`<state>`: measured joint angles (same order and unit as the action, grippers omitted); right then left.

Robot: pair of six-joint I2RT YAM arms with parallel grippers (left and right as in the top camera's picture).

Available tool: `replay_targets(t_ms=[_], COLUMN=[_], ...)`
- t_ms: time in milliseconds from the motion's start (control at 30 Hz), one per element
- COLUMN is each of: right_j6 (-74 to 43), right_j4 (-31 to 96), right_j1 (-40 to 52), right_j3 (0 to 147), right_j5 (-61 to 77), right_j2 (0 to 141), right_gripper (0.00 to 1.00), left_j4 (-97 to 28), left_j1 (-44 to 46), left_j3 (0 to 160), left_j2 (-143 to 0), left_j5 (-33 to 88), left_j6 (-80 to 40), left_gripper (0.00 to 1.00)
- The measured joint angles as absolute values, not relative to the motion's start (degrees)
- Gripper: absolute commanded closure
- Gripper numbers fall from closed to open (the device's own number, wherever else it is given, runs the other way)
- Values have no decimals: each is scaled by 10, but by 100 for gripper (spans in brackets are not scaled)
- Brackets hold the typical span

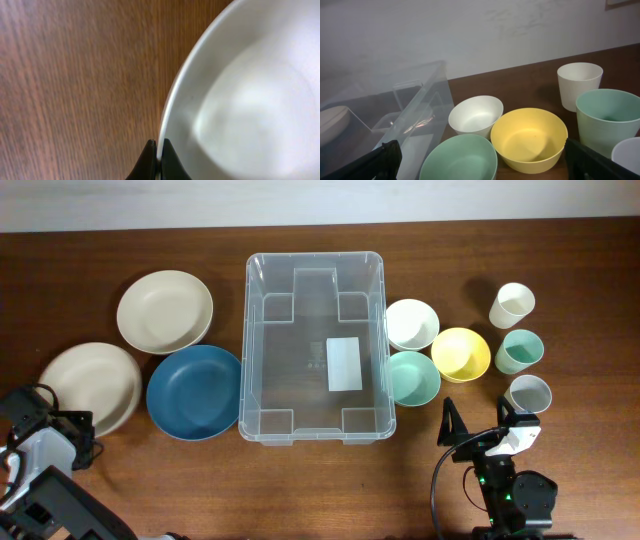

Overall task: Pack container
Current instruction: 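Move the left gripper to the rim of the front cream plate, then grasp the cream plate rim with the left gripper and lift it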

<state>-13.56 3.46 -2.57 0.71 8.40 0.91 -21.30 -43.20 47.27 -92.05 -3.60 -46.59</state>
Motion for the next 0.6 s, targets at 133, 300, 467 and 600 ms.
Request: replay_targets(t_ms=[133,300,467,600], right_j6=[-135,-136,-135,-135], right_j4=[35,35,35,35], right_j1=[-26,-26,-26,-26], right_j3=[7,7,7,7], right_j5=[84,84,84,84], right_j2=[9,9,9,9], right_gripper=[1,1,1,1], left_j4=[-214,-220,-222,-194], left_j1=[-434,-439,-441,-435], left_j3=[473,473,495,531], left_j2=[-921,-914,-830,-729], left_j5=[-36,-36,-19,18], left_j6=[-465,-465,-465,-451], left_gripper=[99,99,99,99])
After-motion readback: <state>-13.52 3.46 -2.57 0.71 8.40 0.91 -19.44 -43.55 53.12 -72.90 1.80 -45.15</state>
